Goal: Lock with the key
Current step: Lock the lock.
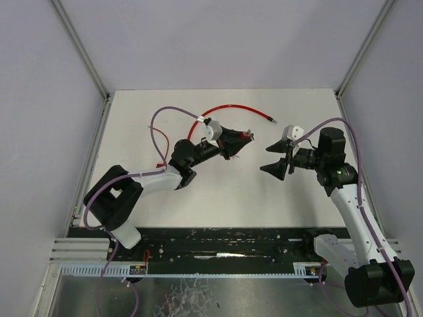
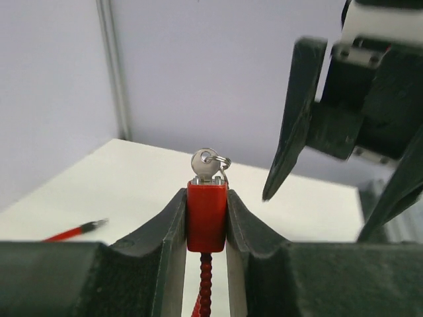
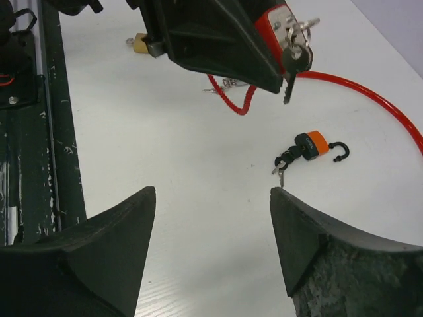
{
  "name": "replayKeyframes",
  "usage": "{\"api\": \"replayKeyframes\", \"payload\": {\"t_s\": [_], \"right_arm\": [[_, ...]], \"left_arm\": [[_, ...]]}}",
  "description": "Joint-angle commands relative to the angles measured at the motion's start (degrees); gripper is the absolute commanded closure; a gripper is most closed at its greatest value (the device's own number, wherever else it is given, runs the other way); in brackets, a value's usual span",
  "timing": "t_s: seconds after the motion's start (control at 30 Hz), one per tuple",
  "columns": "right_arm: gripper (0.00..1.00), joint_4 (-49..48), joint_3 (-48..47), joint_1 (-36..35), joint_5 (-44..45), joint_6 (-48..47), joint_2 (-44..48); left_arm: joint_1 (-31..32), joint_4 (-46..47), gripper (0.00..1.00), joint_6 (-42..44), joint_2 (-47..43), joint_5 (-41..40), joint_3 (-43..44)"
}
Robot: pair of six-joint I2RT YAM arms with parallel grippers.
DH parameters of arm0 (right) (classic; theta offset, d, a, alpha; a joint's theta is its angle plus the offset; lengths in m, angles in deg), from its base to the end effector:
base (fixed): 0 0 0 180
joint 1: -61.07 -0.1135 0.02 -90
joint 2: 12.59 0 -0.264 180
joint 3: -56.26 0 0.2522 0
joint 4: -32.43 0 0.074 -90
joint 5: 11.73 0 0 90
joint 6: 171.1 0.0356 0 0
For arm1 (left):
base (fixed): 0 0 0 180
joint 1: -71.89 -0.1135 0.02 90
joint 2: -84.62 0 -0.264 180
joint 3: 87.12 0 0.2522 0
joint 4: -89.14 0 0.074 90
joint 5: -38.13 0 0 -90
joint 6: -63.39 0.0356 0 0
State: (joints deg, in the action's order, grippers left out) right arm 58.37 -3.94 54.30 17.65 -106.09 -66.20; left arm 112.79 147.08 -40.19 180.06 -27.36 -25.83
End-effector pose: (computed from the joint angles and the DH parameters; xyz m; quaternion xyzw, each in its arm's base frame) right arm 0.1952 0.0544 0.3247 -0.4734 0.5976 0.3275 0.5581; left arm 0.2557 -0.2410 0.2777 0.2988 0.4766 -0.4778 0.6747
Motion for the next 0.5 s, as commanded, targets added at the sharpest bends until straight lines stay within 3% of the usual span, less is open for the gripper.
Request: {"api": "replayKeyframes", "payload": {"t_s": [0.0, 0.13, 0.27, 0.47], "right_arm": [[0.18, 8.30, -6.43, 0.70, -4.28, -1.57, 0.85], [0.13, 0.92, -7.99, 0.91, -7.38, 12.20, -0.95], [0.15, -2.59, -6.06, 1.54, -6.91, 15.99, -3.18], [0.31, -8.81, -1.82, 2.11, -4.44, 25.52, -6.22]], "left_arm": [[1.90, -11.14, 1.00, 30.32, -3.30, 1.07, -1.28], [5.24, -13.35, 1.00, 43.75, -3.14, -0.34, -3.63], [9.15, -16.79, 1.00, 56.79, -1.54, -2.67, -4.46], [11.05, -18.10, 1.00, 62.78, -1.46, -5.50, -5.06]]}}
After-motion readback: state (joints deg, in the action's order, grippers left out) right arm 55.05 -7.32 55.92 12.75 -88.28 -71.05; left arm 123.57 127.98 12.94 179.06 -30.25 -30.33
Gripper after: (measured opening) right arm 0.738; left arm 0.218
